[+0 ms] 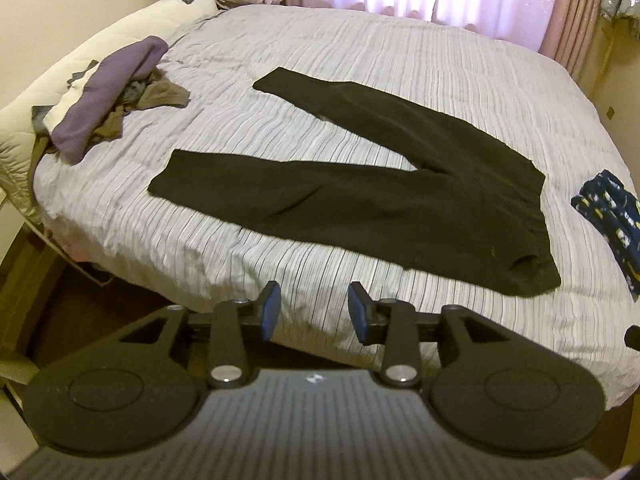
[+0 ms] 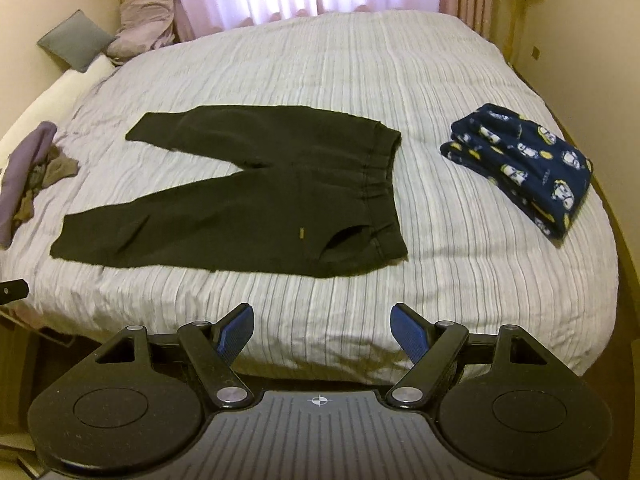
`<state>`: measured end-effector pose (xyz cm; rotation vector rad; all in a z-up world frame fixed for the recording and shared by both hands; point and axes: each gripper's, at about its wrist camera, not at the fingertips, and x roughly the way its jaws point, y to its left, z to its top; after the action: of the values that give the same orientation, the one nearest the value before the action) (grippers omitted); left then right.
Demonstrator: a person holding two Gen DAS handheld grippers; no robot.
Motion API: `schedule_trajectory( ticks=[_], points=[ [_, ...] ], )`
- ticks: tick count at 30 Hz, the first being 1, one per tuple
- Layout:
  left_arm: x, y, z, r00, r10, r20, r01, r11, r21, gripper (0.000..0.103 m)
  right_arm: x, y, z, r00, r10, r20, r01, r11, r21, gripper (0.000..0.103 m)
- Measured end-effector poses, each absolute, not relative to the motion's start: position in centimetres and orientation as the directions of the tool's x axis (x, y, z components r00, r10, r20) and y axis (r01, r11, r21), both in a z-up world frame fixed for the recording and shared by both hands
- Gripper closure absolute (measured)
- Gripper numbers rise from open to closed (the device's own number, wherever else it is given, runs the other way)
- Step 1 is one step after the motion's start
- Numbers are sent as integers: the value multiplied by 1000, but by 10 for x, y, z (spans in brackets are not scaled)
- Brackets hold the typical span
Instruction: Fold clothes
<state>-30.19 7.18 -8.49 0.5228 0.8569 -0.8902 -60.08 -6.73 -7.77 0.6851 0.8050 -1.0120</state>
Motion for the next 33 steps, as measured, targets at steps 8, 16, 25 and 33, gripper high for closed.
schedule_trajectory(
  ticks=[8, 16, 25, 33],
  points=[
    [-328, 114, -72, 382, -447, -809, 832, 548, 90, 65, -618, -30, -77, 292, -438, -850, 915, 386, 116, 25],
    [-339, 141, -65, 393, -448, -803, 832, 546, 102, 64, -626, -4, -77, 289, -423, -859, 914, 388, 117, 25],
    [-344, 157, -65, 388, -443, -808, 826, 555, 93, 63, -626, 10, -79, 292, -405, -867, 905, 409, 114, 25],
    [-341, 156, -66, 382, -450, -807, 833, 546, 90, 62, -623, 10, -76, 288, -412, -864, 906, 411, 106, 25]
  ],
)
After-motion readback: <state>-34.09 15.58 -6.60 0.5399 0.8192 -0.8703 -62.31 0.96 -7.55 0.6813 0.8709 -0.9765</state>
